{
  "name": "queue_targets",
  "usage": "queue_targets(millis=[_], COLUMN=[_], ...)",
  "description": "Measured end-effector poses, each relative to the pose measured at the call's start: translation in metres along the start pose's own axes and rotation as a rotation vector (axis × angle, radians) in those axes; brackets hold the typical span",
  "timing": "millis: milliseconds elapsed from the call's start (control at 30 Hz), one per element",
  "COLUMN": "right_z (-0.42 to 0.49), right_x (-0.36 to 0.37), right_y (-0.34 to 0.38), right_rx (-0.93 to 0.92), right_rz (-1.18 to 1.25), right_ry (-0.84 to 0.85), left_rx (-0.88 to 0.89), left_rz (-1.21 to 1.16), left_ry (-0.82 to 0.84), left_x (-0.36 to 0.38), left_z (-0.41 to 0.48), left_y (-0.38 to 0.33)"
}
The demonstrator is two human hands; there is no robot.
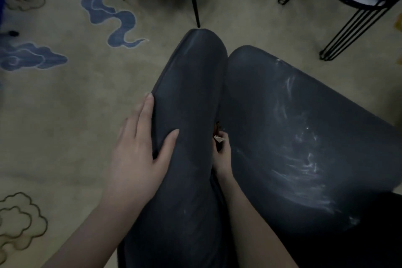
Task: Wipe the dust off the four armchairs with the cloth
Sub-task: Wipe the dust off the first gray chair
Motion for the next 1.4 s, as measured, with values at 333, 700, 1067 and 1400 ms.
queue_targets(millis=[333, 700, 1067, 1400], right_z=[0.013, 0.004, -0.061, -0.132], right_x=[0.002, -0.001, -0.019, -0.030], right_y=[-0.061, -0.047, 0.026, 0.111], right_rx=[0.130, 0.123, 0.047, -0.313], right_rz=[-0.183, -0.068, 0.130, -0.006], right_ry=[0.163, 0.252, 0.194, -0.058], left_rx=[0.017, 0.014, -0.029, -0.003], left_rz=[0.032, 0.056, -0.015, -0.257], left_ry=[0.002, -0.017, 0.004, -0.004], left_x=[-0.001, -0.002, -0.004, -0.013], left_z=[0.001, 0.000, -0.002, -0.012], left_y=[0.000, -0.005, -0.006, 0.007])
Point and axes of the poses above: each hand's wrist, its own z-axis towards the middle knuckle, its own x-axis out of the palm, y = z × x, the point moved 5 cm from there along z, towards the middle knuckle, and after that the axes turned 5 degrees about y, right-handed, at the moved point
